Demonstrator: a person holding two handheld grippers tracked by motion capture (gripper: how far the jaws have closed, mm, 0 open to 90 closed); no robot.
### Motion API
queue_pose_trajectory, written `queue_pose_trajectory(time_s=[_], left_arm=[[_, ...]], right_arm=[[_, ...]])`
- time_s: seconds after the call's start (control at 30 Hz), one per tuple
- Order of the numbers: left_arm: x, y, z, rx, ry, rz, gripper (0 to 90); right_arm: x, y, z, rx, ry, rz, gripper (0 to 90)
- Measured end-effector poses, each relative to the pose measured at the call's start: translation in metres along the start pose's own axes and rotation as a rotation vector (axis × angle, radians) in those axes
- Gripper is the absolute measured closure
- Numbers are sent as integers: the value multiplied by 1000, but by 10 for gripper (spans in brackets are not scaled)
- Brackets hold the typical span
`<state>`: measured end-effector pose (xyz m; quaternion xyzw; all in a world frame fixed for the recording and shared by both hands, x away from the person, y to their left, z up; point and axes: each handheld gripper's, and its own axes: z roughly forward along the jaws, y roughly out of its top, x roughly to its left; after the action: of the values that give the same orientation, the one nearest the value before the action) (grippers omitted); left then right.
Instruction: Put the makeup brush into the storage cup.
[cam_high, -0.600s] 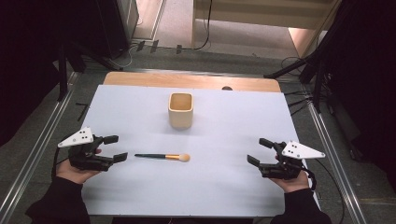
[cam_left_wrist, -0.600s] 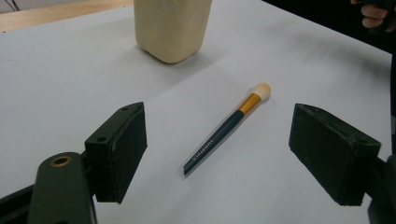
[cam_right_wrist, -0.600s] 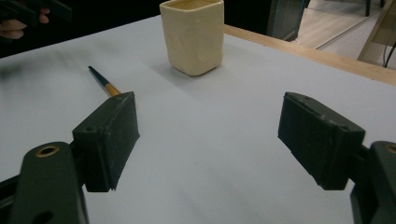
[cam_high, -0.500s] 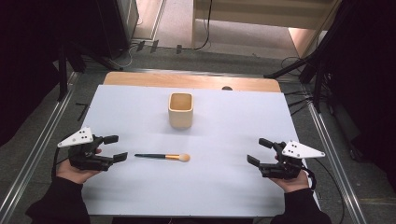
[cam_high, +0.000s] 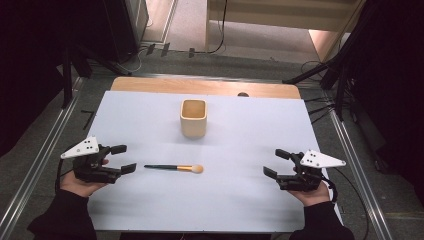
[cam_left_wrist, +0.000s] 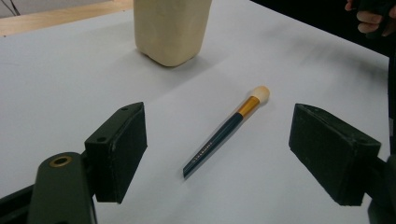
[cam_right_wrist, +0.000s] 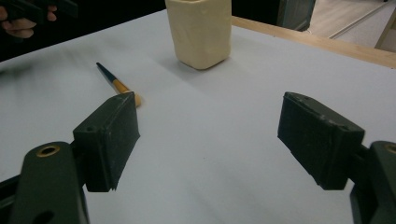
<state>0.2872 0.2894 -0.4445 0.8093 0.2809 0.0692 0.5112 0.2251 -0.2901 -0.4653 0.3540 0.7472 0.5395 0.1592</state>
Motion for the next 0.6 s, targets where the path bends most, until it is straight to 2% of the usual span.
queue_pose_trajectory(time_s=[0.6], left_arm=[[2,-1,-5,-33,13,1,197]], right_arm=[[0,1,1,-1,6,-4,210]])
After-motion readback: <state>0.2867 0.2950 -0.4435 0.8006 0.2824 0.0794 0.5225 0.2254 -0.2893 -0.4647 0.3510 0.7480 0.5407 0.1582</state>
